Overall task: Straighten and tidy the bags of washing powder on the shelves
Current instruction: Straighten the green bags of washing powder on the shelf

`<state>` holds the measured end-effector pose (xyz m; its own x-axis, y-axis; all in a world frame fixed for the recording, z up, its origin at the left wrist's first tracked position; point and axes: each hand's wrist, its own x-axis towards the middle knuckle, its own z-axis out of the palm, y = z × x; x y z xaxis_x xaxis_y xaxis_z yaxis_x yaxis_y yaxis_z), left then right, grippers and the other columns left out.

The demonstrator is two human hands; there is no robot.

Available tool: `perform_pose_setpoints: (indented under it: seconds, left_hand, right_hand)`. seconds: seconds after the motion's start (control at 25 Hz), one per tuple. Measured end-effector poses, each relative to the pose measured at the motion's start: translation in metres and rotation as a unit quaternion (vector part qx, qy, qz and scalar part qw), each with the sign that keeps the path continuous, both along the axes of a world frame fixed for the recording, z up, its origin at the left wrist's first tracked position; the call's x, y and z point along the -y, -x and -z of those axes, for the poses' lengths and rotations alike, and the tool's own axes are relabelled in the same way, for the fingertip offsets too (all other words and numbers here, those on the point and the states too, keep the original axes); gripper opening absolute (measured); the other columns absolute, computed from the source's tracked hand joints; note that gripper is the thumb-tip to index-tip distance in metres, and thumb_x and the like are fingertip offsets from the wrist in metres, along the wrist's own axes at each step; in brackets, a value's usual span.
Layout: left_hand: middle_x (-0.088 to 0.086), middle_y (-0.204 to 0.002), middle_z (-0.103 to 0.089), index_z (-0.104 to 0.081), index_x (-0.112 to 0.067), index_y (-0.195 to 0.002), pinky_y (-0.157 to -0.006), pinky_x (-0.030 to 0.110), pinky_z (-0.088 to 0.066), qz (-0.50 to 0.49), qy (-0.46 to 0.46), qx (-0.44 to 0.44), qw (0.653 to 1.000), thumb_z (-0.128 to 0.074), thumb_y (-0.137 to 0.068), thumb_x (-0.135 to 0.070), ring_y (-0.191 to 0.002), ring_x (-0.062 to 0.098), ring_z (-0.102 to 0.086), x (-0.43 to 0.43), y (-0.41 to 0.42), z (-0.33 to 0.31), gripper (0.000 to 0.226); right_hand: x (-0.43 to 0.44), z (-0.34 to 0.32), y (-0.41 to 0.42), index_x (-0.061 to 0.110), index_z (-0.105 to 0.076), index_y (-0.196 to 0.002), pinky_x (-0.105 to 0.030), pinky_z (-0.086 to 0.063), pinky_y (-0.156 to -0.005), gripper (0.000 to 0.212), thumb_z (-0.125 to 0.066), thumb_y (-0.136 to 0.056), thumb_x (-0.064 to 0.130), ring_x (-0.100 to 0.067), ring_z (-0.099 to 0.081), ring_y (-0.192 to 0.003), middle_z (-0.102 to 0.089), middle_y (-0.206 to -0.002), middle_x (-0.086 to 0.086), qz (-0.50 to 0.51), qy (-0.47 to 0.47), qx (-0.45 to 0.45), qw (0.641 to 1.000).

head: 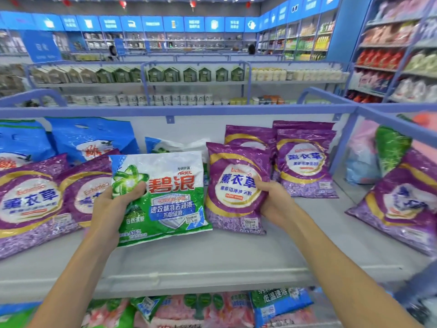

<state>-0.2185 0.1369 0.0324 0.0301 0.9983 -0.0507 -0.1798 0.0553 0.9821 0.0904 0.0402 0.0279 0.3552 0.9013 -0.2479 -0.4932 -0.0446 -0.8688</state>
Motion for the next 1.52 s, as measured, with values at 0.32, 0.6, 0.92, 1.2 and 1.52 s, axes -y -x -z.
perform_pose_setpoints:
  seconds: [0.32, 0.6, 0.92, 1.2, 1.52]
  left_hand:
    - [0.008, -0.088, -0.080, -0.067, -0.023, -0.105, -0.076, 0.048, -0.062, 0.015, 0.016, 0.002, 1.000, -0.085, -0.078, -0.017, -0.077, 0.031, -0.078, 0.009, -0.028, 0.009, 0.033]
    - [0.010, -0.092, -0.080, -0.069, -0.014, -0.115, -0.078, 0.051, -0.062, -0.009, 0.015, -0.001, 1.000, -0.087, -0.069, -0.023, -0.077, 0.033, -0.078, 0.004, -0.020, 0.015, 0.050]
    - [0.014, -0.094, -0.079, -0.070, -0.009, -0.111, -0.082, 0.052, -0.061, -0.020, 0.027, 0.015, 0.999, -0.081, -0.082, -0.023, -0.082, 0.038, -0.077, 0.009, -0.011, 0.011, 0.034]
    - [0.019, -0.097, -0.078, -0.071, -0.005, -0.108, -0.087, 0.063, -0.057, -0.023, 0.041, 0.024, 0.999, -0.086, -0.068, -0.028, -0.085, 0.042, -0.076, 0.005, 0.005, 0.008, 0.048]
    - [0.022, -0.102, -0.077, -0.071, -0.004, -0.110, -0.089, 0.066, -0.056, 0.010, 0.027, 0.032, 0.999, -0.084, -0.067, -0.028, -0.090, 0.045, -0.074, 0.000, 0.012, 0.010, 0.051]
  right_hand:
    - [-0.017, -0.022, -0.045, 0.017, -0.066, -0.111, -0.044, -0.061, -0.086, 0.030, -0.076, -0.090, 0.035, -0.026, -0.077, -0.094, -0.079, -0.102, -0.008, 0.109, -0.023, 0.087, 0.990]
    - [-0.070, -0.027, -0.063, 0.009, -0.050, -0.143, -0.021, -0.059, -0.061, 0.064, -0.078, -0.088, 0.025, -0.015, -0.073, -0.077, -0.073, -0.097, -0.001, 0.191, -0.033, 0.085, 0.977]
    - [-0.046, -0.019, -0.039, 0.010, -0.041, -0.143, -0.023, -0.046, -0.098, 0.060, -0.071, -0.091, 0.013, -0.022, -0.054, -0.124, -0.047, -0.143, -0.009, 0.294, -0.016, 0.462, 0.837]
    - [-0.092, -0.014, 0.045, 0.008, -0.050, -0.142, -0.032, -0.046, -0.103, 0.057, -0.068, -0.095, 0.036, -0.015, -0.057, -0.122, -0.058, -0.136, 0.001, -0.046, -0.024, 0.484, 0.874]
    - [-0.148, -0.005, 0.079, 0.013, -0.058, -0.107, -0.041, -0.052, -0.083, 0.050, -0.074, -0.083, 0.054, -0.025, -0.065, -0.093, -0.067, -0.102, -0.008, 0.095, -0.028, 0.389, 0.916]
